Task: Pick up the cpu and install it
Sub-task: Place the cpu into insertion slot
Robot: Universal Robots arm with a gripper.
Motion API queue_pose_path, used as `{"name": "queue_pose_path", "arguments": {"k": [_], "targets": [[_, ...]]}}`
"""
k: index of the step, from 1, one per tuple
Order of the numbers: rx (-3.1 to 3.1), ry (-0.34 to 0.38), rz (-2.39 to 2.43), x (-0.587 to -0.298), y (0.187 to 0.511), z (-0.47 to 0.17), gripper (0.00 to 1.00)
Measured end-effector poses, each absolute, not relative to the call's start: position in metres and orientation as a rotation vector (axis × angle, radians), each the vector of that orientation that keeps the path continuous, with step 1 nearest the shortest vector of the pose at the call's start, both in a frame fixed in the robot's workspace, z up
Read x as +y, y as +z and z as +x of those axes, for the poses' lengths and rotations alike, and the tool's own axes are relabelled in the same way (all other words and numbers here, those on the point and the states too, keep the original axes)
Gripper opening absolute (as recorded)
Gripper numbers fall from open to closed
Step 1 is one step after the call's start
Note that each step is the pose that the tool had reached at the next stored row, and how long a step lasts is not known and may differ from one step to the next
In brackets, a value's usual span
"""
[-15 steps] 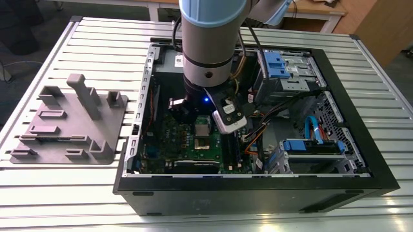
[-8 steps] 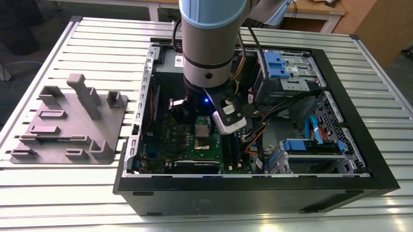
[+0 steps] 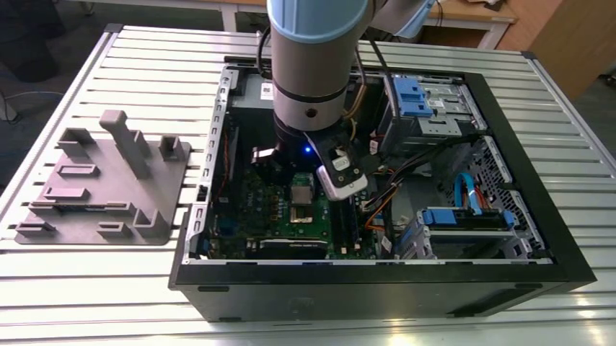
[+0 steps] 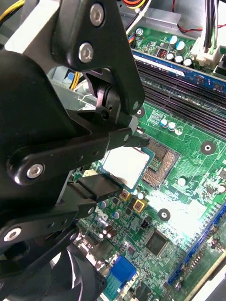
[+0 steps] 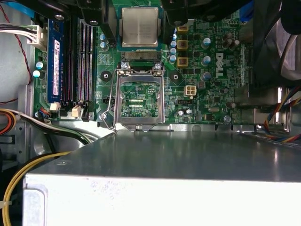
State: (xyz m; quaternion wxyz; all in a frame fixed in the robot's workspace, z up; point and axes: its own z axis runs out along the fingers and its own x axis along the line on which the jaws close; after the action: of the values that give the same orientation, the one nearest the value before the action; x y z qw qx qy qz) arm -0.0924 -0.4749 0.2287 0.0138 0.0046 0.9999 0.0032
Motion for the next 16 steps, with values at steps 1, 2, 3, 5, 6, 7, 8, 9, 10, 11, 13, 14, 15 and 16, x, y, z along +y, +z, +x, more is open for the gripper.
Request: {"name": "queue_pose_path", "arguments": {"k": [1, 2, 3, 5, 6, 7, 8, 9, 10, 11, 13, 14, 15, 16], "targets": [[3.114, 0.010, 0.014, -0.4745, 0.2287, -0.0924, 0.47], [3.114, 0.010, 0.014, -0.4745, 0.2287, -0.0924, 0.47], [3.114, 0.010, 0.014, -0.4745, 0.2287, -0.0924, 0.47], [3.114, 0.010, 0.014, -0.4741, 0.2287, -0.0924, 0.47], [3.114, 0.010, 0.014, -0.4740, 0.2287, -0.0924, 0.47], [3.114, 0.010, 0.014, -0.4738, 0.2287, -0.0924, 0.47], [3.114, 0.010, 0.014, -0.4738, 0.2287, -0.0924, 0.47], [3.114, 0.010, 0.014, -0.4737, 0.2287, -0.0924, 0.47], [3.114, 0.010, 0.014, -0.4735, 0.2287, -0.0924, 0.47], [3.114, 0.010, 0.014, -0.4734, 0.2287, -0.0924, 0.47], [3.114, 0.010, 0.014, -0.4732, 0.2287, -0.0924, 0.47], [3.114, 0.010, 0.014, -0.4732, 0.2287, -0.0924, 0.47], [3.114, 0.010, 0.014, -0.4732, 0.2287, -0.0924, 0.47], [3.114, 0.010, 0.014, -0.4732, 0.2287, -0.0925, 0.47]]}}
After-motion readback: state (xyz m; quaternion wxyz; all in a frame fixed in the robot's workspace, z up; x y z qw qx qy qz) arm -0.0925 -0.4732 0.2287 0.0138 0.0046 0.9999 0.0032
